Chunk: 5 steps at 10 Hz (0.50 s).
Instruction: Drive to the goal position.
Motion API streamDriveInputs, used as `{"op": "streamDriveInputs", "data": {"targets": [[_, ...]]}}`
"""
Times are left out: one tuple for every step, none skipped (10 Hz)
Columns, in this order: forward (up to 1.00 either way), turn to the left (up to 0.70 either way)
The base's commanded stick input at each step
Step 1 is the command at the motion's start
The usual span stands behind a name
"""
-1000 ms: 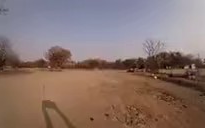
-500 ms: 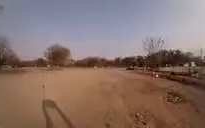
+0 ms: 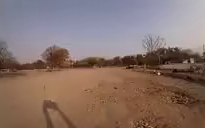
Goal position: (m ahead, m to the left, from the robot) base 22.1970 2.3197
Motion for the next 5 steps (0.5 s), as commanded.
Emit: {"op": "streamDriveInputs", "data": {"targets": [[0.70, 0.00], [0.70, 0.00], [0.70, 0.00], [0.70, 0.00], [0.70, 0.00]]}}
